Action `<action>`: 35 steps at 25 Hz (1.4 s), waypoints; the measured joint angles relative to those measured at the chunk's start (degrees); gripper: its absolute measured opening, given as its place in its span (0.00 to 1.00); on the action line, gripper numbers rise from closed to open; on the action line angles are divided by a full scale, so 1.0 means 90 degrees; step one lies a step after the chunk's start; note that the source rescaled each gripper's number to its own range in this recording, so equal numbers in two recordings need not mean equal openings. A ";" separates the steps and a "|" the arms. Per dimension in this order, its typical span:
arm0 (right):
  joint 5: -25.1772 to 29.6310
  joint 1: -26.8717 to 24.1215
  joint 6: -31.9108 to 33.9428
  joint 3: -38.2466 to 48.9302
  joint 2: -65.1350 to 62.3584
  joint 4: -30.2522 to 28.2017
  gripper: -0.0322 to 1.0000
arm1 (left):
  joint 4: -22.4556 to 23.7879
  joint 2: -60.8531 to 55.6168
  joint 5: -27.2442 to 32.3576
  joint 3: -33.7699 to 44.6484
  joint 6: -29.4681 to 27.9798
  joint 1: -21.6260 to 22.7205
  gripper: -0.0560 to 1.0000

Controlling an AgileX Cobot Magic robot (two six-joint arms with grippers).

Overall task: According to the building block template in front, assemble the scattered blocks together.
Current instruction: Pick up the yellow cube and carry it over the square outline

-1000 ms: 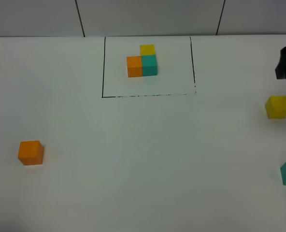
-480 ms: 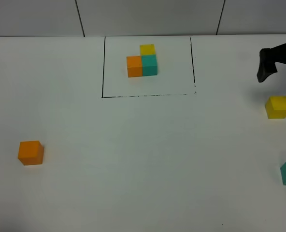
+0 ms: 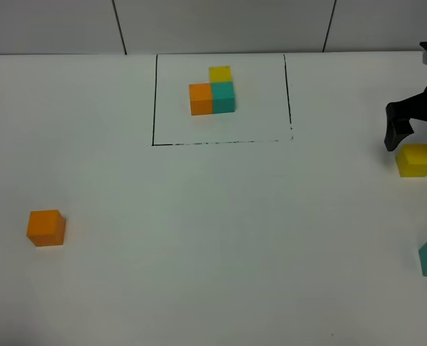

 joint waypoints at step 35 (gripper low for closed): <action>0.0233 0.1751 -0.3905 0.0251 -0.0287 0.0427 0.09 | 0.0000 0.0000 0.0000 0.0000 0.0000 0.0000 1.00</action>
